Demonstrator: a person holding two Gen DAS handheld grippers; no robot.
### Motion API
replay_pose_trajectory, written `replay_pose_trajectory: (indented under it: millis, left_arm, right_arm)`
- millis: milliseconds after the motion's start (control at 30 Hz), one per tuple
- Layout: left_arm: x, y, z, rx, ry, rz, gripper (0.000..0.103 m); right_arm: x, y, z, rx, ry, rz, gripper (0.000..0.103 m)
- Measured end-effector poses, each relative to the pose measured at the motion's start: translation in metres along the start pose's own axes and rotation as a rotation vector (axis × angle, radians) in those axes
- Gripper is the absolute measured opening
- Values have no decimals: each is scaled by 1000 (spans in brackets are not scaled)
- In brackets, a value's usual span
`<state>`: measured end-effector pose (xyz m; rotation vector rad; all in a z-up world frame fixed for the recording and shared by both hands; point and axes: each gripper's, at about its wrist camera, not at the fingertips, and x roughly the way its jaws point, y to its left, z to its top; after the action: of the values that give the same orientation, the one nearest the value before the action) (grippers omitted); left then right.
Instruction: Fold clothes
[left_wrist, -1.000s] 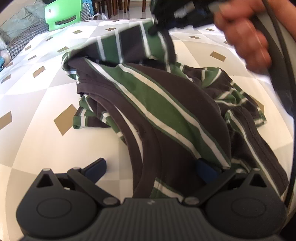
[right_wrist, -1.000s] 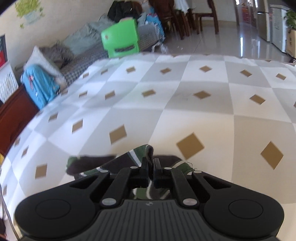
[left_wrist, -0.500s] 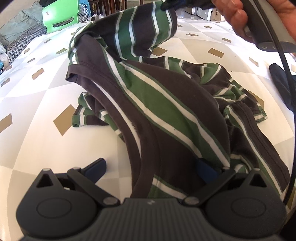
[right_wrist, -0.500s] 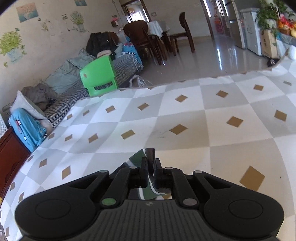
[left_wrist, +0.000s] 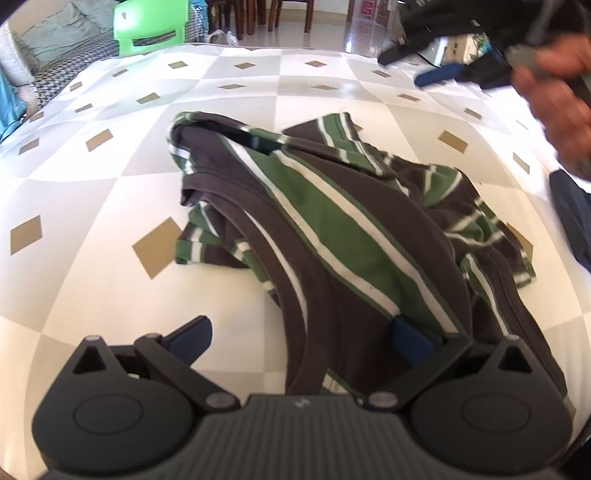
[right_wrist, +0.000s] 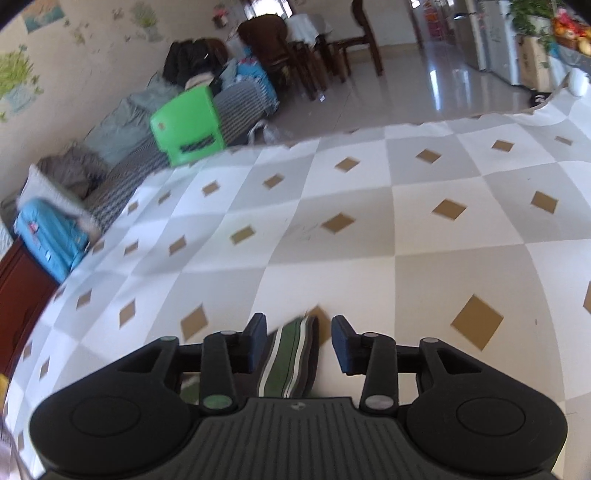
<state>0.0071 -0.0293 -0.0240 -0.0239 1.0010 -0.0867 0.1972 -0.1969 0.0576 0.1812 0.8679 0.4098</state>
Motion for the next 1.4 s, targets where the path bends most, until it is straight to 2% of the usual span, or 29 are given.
replay_pose_trajectory:
  millis: [233,400,567,733,900,1033,1133,1300,1400]
  left_arm:
    - [-3,0,2,-7,-6,10,103]
    - [-2,-1,1,-4,0,4,103]
    - [3,-4,-3,8,23,-9,103]
    - [4,-3,-5,12,35,-14,103]
    - [7,-2,-7,8,50,-25,103]
    - [6,-7,-10,43,48,-23,103]
    - [5,-13,-14,75,48,-26,103]
    - [3,-25,-20,132,47,-27,103]
    - [2,-28,-22,146,49,-33,103]
  right_arm:
    - [7,8,-31,-161,172,79,49]
    - [16,21,-53,-308,263,85,49]
    - [23,38,-64,-423,265,87,50]
    - [38,49,-73,-504,256,21,50]
    - [48,51,-69,-467,213,-23,46]
    - [52,51,-61,-396,178,-37,20]
    - [53,50,-53,-337,147,-44,13]
    - [56,50,-40,-238,95,-55,12]
    - [57,51,-34,-178,76,-31,12]
